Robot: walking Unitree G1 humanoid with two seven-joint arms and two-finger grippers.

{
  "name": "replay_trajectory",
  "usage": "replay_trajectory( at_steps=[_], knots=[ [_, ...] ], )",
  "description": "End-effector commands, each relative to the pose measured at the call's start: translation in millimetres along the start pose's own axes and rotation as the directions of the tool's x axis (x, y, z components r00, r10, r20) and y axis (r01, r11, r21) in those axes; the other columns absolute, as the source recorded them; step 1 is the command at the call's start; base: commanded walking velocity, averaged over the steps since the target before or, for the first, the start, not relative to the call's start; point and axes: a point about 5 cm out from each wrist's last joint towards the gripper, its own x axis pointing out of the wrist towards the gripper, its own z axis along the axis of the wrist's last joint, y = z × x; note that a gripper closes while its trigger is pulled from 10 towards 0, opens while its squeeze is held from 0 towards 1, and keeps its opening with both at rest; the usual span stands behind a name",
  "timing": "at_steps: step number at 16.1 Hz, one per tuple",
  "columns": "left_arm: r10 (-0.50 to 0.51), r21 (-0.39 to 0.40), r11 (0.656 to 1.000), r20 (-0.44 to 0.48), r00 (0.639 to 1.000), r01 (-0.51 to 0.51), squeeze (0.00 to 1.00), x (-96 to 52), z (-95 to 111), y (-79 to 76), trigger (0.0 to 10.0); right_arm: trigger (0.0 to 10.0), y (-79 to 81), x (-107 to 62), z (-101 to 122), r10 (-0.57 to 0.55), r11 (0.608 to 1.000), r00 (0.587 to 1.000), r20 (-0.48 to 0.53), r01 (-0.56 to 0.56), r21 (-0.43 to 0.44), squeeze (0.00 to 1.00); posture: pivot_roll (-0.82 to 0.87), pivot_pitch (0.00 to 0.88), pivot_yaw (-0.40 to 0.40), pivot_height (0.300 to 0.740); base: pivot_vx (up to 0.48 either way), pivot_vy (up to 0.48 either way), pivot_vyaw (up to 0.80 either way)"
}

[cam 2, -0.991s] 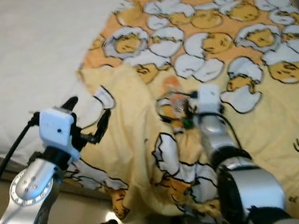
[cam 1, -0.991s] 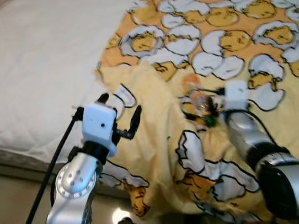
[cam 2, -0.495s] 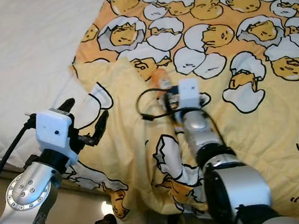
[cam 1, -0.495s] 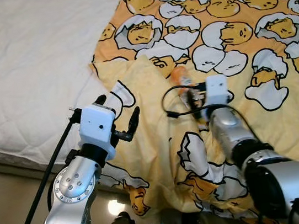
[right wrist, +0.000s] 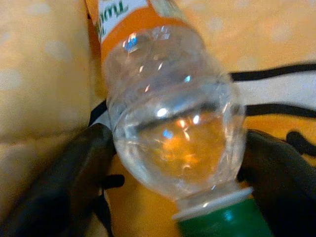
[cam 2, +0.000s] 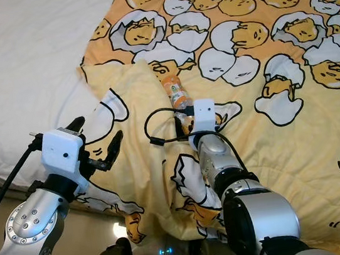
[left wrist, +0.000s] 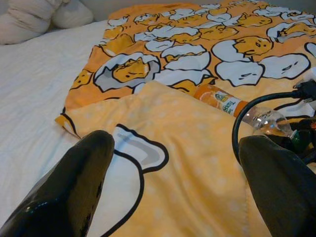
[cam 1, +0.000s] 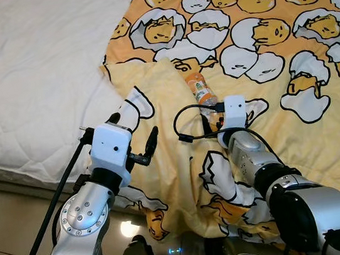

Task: Clean up the room

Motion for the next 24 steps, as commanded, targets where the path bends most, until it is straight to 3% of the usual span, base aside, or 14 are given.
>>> replay_trajectory(
  at_steps=[1, 5, 8, 10, 15, 21, 22, 24],
  knots=[
    [-0.001, 0.004, 1.000, -0.008, 1.000, 0.001, 0.00, -2.3, 0.0, -2.5, 10.0, 0.0, 1.5, -2.0, -13.2, 0.012, 0.998, 0.998, -0.064, -0.008, 0.054, 0.00, 0.28, 0.273, -0.058, 0.740, 0.000, 0.000, 0.00],
    [-0.001, 0.005, 1.000, -0.013, 1.000, 0.001, 0.00, 0.0, -2.3, -2.8, 10.0, 0.0, 4.4, -1.4, -10.6, 0.019, 1.000, 0.999, -0.049, -0.020, -0.022, 0.00, 0.27, 0.259, -0.059, 0.740, 0.000, 0.000, 0.00],
    [-0.006, 0.012, 1.000, -0.013, 1.000, 0.006, 0.00, 6.8, -7.1, -2.8, 10.0, 0.0, 3.4, -3.3, -19.1, 0.019, 0.999, 0.996, -0.087, -0.021, -0.025, 0.00, 0.26, 0.232, -0.056, 0.740, 0.000, 0.000, 0.00],
    [-0.017, 0.019, 1.000, 0.002, 1.000, 0.017, 0.00, 17.8, -8.1, -2.1, 10.0, 0.0, 0.7, -4.3, -19.8, -0.018, 1.000, 0.998, -0.061, 0.017, -0.017, 0.00, 0.25, 0.149, -0.043, 0.740, 0.000, 0.000, 0.00],
    [-0.072, 0.041, 0.997, 0.058, 0.996, 0.069, 0.00, 44.6, -7.8, -10.7, 10.0, 0.0, -12.0, -5.4, -11.2, -0.071, 0.998, 0.997, 0.014, 0.071, 0.001, 0.00, 0.19, 0.036, -0.035, 0.740, 0.000, 0.000, 0.00],
    [-0.093, 0.066, 0.994, 0.081, 0.992, 0.088, 0.00, 63.8, -14.4, -15.7, 10.0, 0.0, -20.8, -5.3, 16.7, -0.124, 0.991, 0.975, 0.186, 0.131, -0.029, 0.00, 0.17, 0.000, -0.029, 0.740, 0.000, 0.000, 0.00],
    [-0.068, 0.021, 0.998, 0.055, 0.996, 0.067, 0.00, 64.9, -20.4, -13.7, 10.0, 0.0, -26.5, -7.2, 21.6, -0.150, 0.986, 0.962, 0.228, 0.164, -0.043, 0.00, 0.17, 0.000, -0.029, 0.740, 0.000, 0.000, 0.00],
    [0.014, -0.118, 0.993, -0.064, 0.998, -0.021, 0.00, 57.2, -51.6, -4.0, 10.0, 0.0, -50.7, -25.7, 34.4, -0.206, 0.958, 0.880, 0.427, 0.270, -0.094, 0.00, 0.13, 0.000, -0.031, 0.740, 0.000, 0.000, 0.00]
  ],
)
